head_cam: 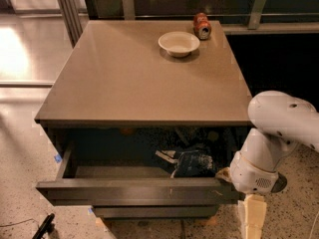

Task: Open top drawer

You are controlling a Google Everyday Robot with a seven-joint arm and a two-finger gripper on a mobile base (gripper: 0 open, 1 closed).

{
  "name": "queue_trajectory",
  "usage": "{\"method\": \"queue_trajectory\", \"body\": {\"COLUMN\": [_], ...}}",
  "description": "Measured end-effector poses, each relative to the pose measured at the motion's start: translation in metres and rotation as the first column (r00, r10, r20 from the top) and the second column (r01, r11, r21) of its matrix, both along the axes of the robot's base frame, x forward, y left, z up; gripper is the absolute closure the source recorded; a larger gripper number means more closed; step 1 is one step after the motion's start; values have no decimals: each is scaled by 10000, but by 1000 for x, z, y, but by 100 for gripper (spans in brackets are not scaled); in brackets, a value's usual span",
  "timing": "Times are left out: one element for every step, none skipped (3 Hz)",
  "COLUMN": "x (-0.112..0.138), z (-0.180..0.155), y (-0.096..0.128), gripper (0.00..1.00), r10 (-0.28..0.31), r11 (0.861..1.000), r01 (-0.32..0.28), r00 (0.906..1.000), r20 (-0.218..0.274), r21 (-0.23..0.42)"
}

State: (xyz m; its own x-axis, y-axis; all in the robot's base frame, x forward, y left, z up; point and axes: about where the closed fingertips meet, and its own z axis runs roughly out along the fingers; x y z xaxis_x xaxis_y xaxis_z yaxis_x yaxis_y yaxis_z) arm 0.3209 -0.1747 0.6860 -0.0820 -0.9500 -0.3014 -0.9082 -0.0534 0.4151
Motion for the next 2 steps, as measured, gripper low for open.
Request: {"method": "queue_trajectory", "body": {"x": [-15,-18], "z": [1,-4], "y": [-3,-5], "gripper": [0,0], "r10": [127,133], "r11": [9999,9999], "r01": [-127,-134], "r00": [9999,9998], "r20": [-87,-132], "r21": [-26,-89]}}
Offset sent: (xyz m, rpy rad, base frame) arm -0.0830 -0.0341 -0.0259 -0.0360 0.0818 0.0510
